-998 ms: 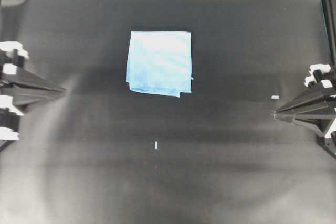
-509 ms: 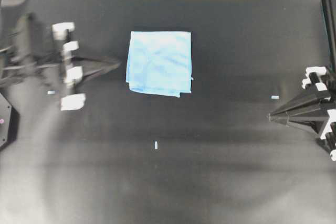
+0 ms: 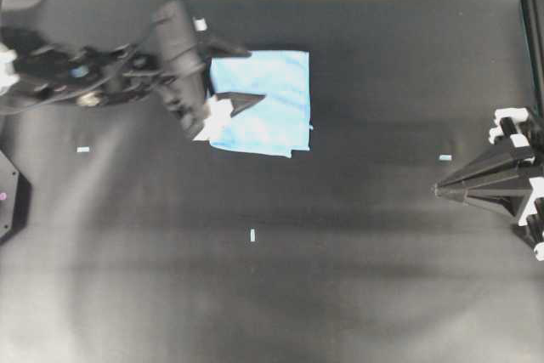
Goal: Push a blue cloth with the left arm to wipe the desk.
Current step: 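Move the left gripper forward and lower it onto the blue cloth, then press the left gripper on the cloth and drag it toward the lower left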
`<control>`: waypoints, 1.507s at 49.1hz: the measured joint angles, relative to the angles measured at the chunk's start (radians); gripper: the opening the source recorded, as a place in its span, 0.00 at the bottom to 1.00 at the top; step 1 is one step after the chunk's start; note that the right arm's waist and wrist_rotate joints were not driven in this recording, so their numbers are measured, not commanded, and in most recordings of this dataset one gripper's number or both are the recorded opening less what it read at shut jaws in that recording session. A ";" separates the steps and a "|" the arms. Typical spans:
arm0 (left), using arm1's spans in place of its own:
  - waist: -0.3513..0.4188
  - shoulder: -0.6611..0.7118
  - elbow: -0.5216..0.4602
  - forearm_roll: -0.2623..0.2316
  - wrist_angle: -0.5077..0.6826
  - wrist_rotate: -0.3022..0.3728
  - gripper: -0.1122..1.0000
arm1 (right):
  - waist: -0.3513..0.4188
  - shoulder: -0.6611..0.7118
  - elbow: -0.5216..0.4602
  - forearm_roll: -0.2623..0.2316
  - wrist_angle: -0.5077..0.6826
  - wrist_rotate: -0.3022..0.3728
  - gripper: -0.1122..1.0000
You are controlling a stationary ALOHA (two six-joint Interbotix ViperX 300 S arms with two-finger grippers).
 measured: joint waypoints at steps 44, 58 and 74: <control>0.057 0.245 -0.100 0.000 0.147 -0.011 0.87 | 0.000 0.000 0.021 0.002 0.000 0.000 0.09; 0.012 0.219 -0.009 -0.002 0.063 -0.012 0.87 | 0.000 -0.006 0.025 0.002 0.000 0.000 0.09; -0.071 0.112 0.150 0.000 0.046 -0.012 0.87 | 0.000 -0.008 0.026 0.002 0.000 0.000 0.09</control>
